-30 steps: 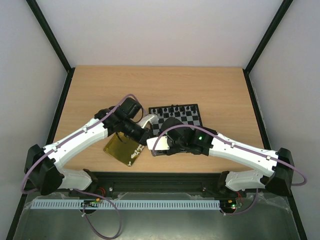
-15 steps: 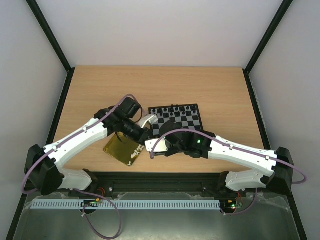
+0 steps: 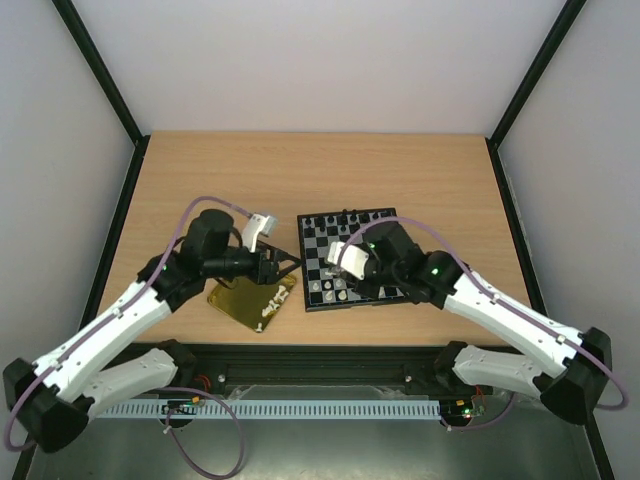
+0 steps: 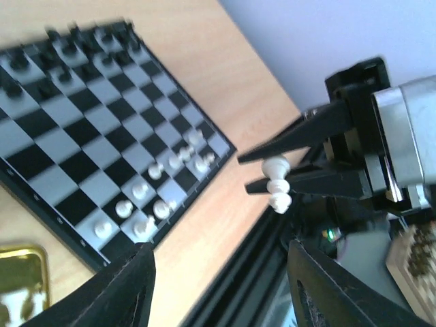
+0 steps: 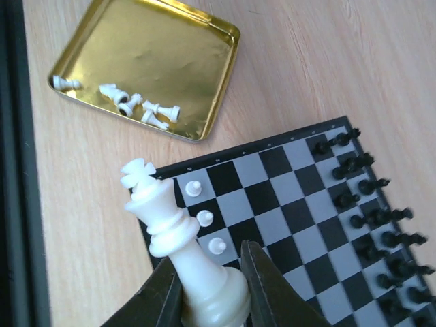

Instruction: Set up the chess pieces on the board

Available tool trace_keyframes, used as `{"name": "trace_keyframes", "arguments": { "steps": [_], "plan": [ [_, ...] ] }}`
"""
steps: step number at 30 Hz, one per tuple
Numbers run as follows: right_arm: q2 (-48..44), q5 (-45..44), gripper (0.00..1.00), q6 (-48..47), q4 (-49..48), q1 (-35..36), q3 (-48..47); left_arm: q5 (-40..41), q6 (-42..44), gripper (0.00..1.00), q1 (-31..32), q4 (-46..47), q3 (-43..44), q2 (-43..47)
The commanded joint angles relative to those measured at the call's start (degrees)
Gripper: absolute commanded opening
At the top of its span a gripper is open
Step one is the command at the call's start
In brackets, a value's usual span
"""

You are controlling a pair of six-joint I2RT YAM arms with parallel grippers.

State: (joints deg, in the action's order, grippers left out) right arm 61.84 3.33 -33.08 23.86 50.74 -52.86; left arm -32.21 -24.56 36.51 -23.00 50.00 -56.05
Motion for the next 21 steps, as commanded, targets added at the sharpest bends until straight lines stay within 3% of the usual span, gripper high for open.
{"name": "trace_keyframes", "arguments": {
  "steps": [1,10,21],
  "plan": [
    [-2.51,14.85,0.12,10.50,-0.14,-5.69,2.54,10.65,-5.17,0.56,1.73,15.77,-6.46,5.83],
    [-0.66,35.09,0.12,18.92,-1.47,-16.76,2.42,21.62,1.07,0.57,13.31,20.95,-5.44,4.66],
    [-0.05,39.26,0.15,17.96,-0.43,-18.13,2.62,22.37,2.09,0.52,19.94,25.67,-2.63,-5.32]
  ]
}}
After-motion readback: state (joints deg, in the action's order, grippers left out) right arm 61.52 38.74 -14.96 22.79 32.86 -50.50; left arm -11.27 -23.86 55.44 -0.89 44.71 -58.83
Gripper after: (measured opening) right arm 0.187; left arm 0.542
